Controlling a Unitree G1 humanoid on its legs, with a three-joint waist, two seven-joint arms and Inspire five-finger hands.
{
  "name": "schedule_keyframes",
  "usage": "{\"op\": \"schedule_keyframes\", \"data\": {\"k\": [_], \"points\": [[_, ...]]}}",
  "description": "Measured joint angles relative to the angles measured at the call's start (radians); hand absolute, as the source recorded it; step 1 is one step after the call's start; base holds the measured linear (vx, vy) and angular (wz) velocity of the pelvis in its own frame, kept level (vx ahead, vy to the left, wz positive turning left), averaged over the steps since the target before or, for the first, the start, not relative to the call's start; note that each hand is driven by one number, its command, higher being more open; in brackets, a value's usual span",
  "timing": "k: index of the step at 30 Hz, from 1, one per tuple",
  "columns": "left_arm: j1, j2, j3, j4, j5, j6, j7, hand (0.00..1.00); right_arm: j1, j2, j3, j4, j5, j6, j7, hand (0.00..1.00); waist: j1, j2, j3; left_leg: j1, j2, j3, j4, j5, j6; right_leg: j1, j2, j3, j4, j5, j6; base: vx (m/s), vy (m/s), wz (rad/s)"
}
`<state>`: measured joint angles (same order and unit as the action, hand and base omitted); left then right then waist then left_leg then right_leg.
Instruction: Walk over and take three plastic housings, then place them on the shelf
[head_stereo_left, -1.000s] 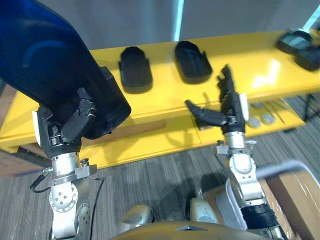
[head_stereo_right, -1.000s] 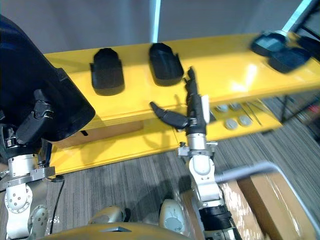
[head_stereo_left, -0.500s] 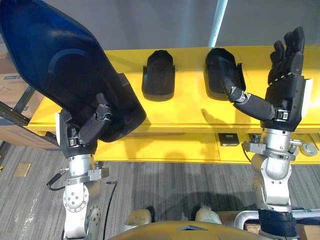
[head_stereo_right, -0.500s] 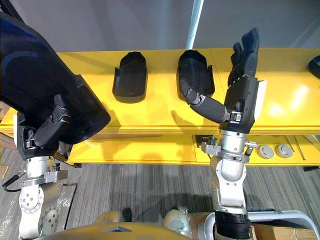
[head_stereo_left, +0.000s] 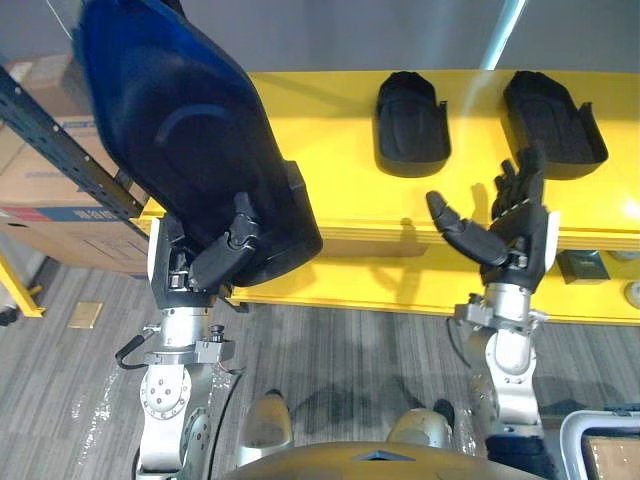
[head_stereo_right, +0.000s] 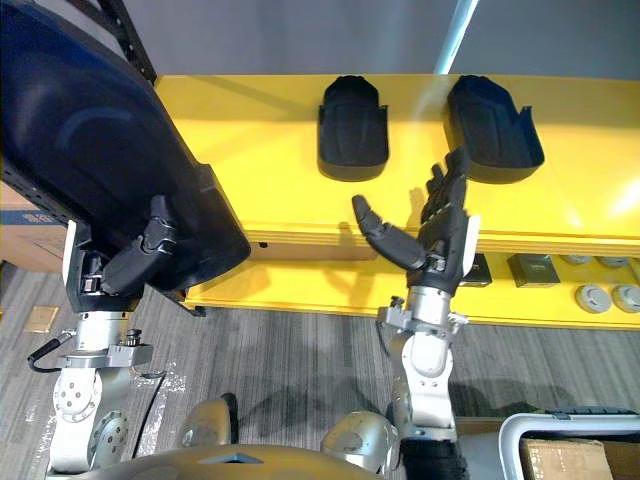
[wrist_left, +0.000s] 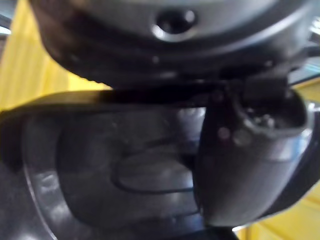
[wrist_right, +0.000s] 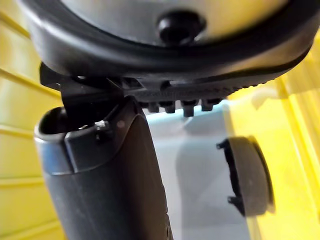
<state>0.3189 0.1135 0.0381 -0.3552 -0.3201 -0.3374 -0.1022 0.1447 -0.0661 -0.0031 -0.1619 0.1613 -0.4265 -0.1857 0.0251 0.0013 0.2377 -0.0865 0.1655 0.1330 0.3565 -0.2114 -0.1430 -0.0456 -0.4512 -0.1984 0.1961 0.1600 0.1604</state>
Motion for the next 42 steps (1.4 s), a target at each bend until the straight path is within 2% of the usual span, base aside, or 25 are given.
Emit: {"op": "schedule_keyframes", "data": {"k": [1, 2, 3, 5, 7, 10, 14, 17, 19, 21, 23, 25, 27, 30, 32, 37, 39, 42], "points": [[0.005, 0.005, 0.014, 0.003, -0.005, 0.011, -0.002, 0.0, 0.001, -0.002, 0.015, -0.003, -0.024, 0.0, 0.01, 1.0, -0.004, -0.001, -0.001, 0.028, 0.001, 0.02, -0.038, 0.013, 0.012, 0.0, 0.049, -0.008, 0.036, -0.061, 0.024, 0.06, 0.193, -0.41], [0.001, 0.01, 0.015, 0.003, -0.006, 0.013, -0.002, 0.0, 0.003, -0.006, 0.015, -0.008, -0.041, 0.0, 0.01, 1.0, -0.006, 0.0, -0.004, 0.032, -0.001, 0.025, -0.052, 0.019, 0.016, 0.003, 0.077, -0.013, 0.034, -0.093, 0.039, 0.06, 0.121, -0.3], [-0.014, 0.018, 0.012, 0.003, -0.005, 0.014, -0.005, 0.0, 0.001, -0.014, 0.014, -0.02, -0.038, 0.0, 0.01, 1.0, -0.008, -0.01, -0.012, 0.034, -0.007, 0.026, -0.066, 0.026, 0.018, 0.015, 0.108, -0.033, 0.011, -0.122, 0.046, 0.06, 0.121, -0.18], [-0.068, 0.054, -0.007, 0.003, 0.011, 0.042, 0.005, 0.0, 0.0, -0.018, 0.001, -0.04, -0.036, -0.001, 0.007, 1.0, -0.023, -0.018, -0.022, 0.032, -0.03, 0.031, -0.081, 0.038, 0.022, 0.047, 0.128, -0.053, -0.069, -0.127, 0.041, 0.08, 0.098, -0.04], [-0.102, 0.074, -0.034, 0.003, 0.017, 0.075, 0.015, 0.0, 0.001, -0.018, -0.008, -0.04, -0.036, 0.0, 0.001, 1.0, -0.039, -0.017, -0.035, 0.03, -0.03, 0.027, -0.09, 0.05, 0.019, 0.069, 0.141, -0.038, -0.114, -0.126, 0.04, 0.04, -0.019, 0.11], [-0.12, 0.078, -0.084, 0.003, 0.043, 0.086, 0.042, 0.0, -0.002, -0.023, -0.033, -0.04, -0.034, 0.001, 0.004, 1.0, -0.05, 0.006, -0.056, 0.029, 0.004, 0.022, -0.119, 0.07, -0.001, 0.071, 0.183, -0.014, -0.135, -0.125, 0.039, 0.03, -0.084, 0.02], [-0.127, 0.081, -0.14, 0.003, 0.104, 0.101, 0.058, 0.0, -0.004, -0.114, -0.078, -0.04, -0.03, 0.001, 0.012, 1.0, -0.058, 0.033, -0.063, 0.056, 0.045, 0.021, -0.188, 0.113, -0.016, 0.067, 0.228, -0.013, -0.125, -0.139, 0.015, -0.01, -0.096, -0.01], [-0.128, 0.092, -0.135, 0.003, 0.147, 0.104, 0.095, 0.0, -0.004, -0.138, -0.104, -0.052, -0.027, 0.001, 0.032, 1.0, -0.057, 0.043, -0.059, 0.077, 0.049, 0.031, -0.214, 0.118, -0.022, 0.059, 0.234, 0.003, -0.108, -0.149, 0.004, -0.05, -0.028, -0.11], [-0.131, 0.126, -0.083, 0.003, 0.178, 0.121, 0.137, 0.0, -0.004, -0.138, -0.104, -0.085, -0.006, 0.007, 0.082, 1.0, -0.054, 0.046, -0.057, 0.094, 0.048, 0.059, -0.224, 0.121, -0.024, 0.035, 0.234, 0.041, -0.08, -0.167, -0.011, -0.06, 0.009, -0.3], [-0.153, 0.158, -0.025, 0.016, 0.178, 0.137, 0.177, 0.0, -0.004, -0.146, -0.103, -0.116, 0.029, 0.008, 0.126, 1.0, -0.054, 0.049, -0.055, 0.09, 0.048, 0.074, -0.225, 0.124, -0.022, 0.007, 0.234, 0.062, -0.061, -0.173, -0.009, -0.08, -0.006, -0.26], [-0.205, 0.188, 0.022, 0.057, 0.18, 0.153, 0.228, 0.0, -0.004, -0.17, -0.103, -0.121, 0.089, 0.015, 0.182, 1.0, -0.055, 0.051, -0.054, 0.087, 0.048, 0.08, -0.226, 0.133, -0.022, -0.009, 0.233, 0.074, -0.046, -0.176, -0.008, -0.06, -0.012, -0.13], [-0.281, 0.223, 0.062, 0.111, 0.199, 0.182, 0.283, 0.0, -0.004, -0.185, -0.103, -0.121, 0.145, 0.047, 0.252, 1.0, -0.055, 0.054, -0.053, 0.09, 0.047, 0.085, -0.234, 0.143, -0.022, -0.028, 0.233, 0.085, -0.022, -0.183, -0.008, -0.04, -0.012, -0.09], [-0.368, 0.272, 0.079, 0.196, 0.208, 0.195, 0.315, 0.0, -0.004, -0.198, -0.08, -0.121, 0.185, 0.064, 0.31, 1.0, -0.056, 0.064, -0.047, 0.093, 0.039, 0.089, -0.244, 0.159, -0.017, -0.047, 0.227, 0.094, 0.003, -0.189, -0.007, -0.04, -0.011, -0.07], [-0.477, 0.342, 0.079, 0.309, 0.175, 0.223, 0.315, 0.0, -0.008, -0.235, -0.023, -0.121, 0.223, 0.085, 0.386, 1.0, -0.063, 0.082, -0.037, 0.094, 0.017, 0.09, -0.267, 0.181, -0.003, -0.077, 0.207, 0.103, 0.038, -0.202, -0.003, -0.05, 0.009, 0.01], [-0.545, 0.367, 0.078, 0.372, 0.072, 0.236, 0.292, 0.0, -0.016, -0.254, 0.04, -0.119, 0.247, 0.116, 0.436, 1.0, -0.074, 0.097, -0.028, 0.093, -0.002, 0.087, -0.285, 0.195, 0.004, -0.097, 0.189, 0.107, 0.067, -0.214, 0.005, -0.04, 0.004, 0.07], [-0.65, 0.382, 0.053, 0.459, -0.156, 0.276, 0.226, 0.0, -0.049, -0.254, 0.177, -0.109, 0.246, 0.164, 0.466, 1.0, -0.087, 0.107, -0.019, 0.095, -0.025, 0.072, -0.31, 0.215, 0.008, -0.112, 0.164, 0.102, 0.102, -0.227, 0.016, -0.03, 0.011, 0.1], [-0.703, 0.392, 0.032, 0.535, -0.21, 0.31, 0.219, 0.0, -0.061, -0.255, 0.226, -0.106, 0.245, 0.183, 0.473, 1.0, -0.09, 0.111, -0.015, 0.094, -0.03, 0.064, -0.315, 0.222, 0.011, -0.112, 0.159, 0.096, 0.106, -0.229, 0.016, -0.03, -0.002, 0.12], [-0.743, 0.411, 0.008, 0.672, -0.238, 0.363, 0.212, 0.0, -0.097, -0.254, 0.285, -0.082, 0.244, 0.211, 0.483, 1.0, -0.114, 0.114, -0.008, 0.091, -0.036, 0.064, -0.331, 0.232, 0.01, -0.128, 0.153, 0.099, 0.118, -0.233, 0.013, -0.04, 0.005, 0.04]]}}
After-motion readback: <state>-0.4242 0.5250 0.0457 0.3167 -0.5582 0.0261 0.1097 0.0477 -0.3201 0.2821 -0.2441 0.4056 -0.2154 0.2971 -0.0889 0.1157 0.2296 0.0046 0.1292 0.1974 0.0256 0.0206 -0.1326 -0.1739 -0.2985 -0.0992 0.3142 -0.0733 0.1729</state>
